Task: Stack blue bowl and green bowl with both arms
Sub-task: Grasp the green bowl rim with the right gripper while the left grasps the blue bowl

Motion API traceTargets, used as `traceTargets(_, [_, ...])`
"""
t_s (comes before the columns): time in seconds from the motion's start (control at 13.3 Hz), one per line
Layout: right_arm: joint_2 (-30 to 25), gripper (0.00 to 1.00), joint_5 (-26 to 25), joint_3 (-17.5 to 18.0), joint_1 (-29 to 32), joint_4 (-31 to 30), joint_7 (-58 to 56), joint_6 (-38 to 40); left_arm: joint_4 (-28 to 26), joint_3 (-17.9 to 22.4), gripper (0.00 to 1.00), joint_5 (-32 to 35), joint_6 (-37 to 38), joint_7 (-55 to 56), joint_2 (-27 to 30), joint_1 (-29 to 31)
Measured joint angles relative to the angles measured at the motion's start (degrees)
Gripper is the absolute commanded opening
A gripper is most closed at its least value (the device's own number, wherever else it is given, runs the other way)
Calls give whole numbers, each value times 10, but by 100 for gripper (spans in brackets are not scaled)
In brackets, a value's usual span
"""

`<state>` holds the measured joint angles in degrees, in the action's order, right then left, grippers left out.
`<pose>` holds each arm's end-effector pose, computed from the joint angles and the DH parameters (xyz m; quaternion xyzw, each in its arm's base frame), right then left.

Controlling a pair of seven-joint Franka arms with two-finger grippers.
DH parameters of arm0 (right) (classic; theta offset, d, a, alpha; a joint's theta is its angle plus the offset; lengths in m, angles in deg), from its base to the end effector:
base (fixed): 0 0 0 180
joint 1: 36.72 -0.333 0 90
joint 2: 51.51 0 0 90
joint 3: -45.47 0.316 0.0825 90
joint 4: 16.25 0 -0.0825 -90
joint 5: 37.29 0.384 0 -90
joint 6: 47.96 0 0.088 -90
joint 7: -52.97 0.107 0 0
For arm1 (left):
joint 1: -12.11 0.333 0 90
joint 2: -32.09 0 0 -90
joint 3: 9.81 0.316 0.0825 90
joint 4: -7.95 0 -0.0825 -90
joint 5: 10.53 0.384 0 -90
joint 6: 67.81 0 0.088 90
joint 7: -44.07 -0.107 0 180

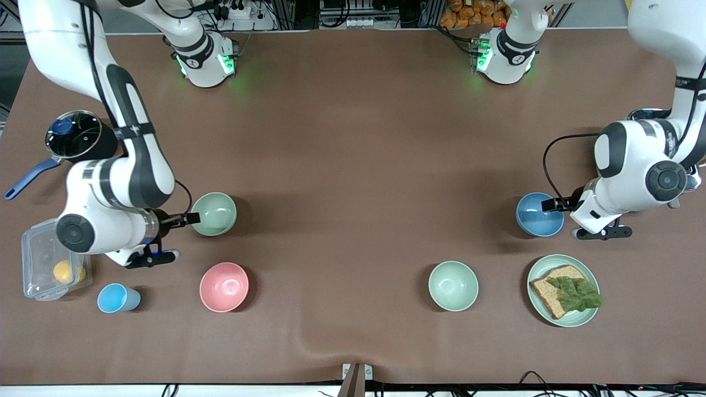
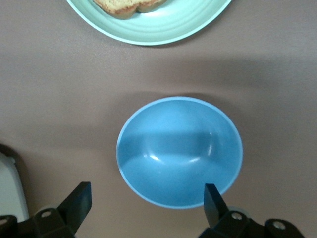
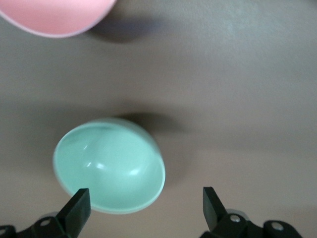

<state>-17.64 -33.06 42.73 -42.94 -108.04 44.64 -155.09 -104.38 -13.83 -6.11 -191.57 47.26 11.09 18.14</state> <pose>0.6525 0.0488 0.2635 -0.9830 -0.0871 0.1595 0.0260 0.5948 0.0253 0.2753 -0.9962 -0.0225 0.0825 0.0183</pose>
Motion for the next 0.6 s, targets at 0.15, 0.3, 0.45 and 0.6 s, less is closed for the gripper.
traceTargets(0.15, [34, 100, 8, -1, 4, -17, -43, -18, 0, 0, 100, 21, -12, -1, -17, 5])
traceTargets(0.3, [54, 100, 15, -2, 9, -37, -70, -27, 0, 0, 90, 34, -21, -1, -27, 6])
traceTargets(0.45, [56, 100, 18, -3, 19, -42, -93, -30, 0, 0, 86, 34, -28, -1, -34, 6])
traceTargets(0.6, [56, 84, 25, -3, 23, -42, -99, -30, 0, 0, 81, 34, -31, -1, -38, 6])
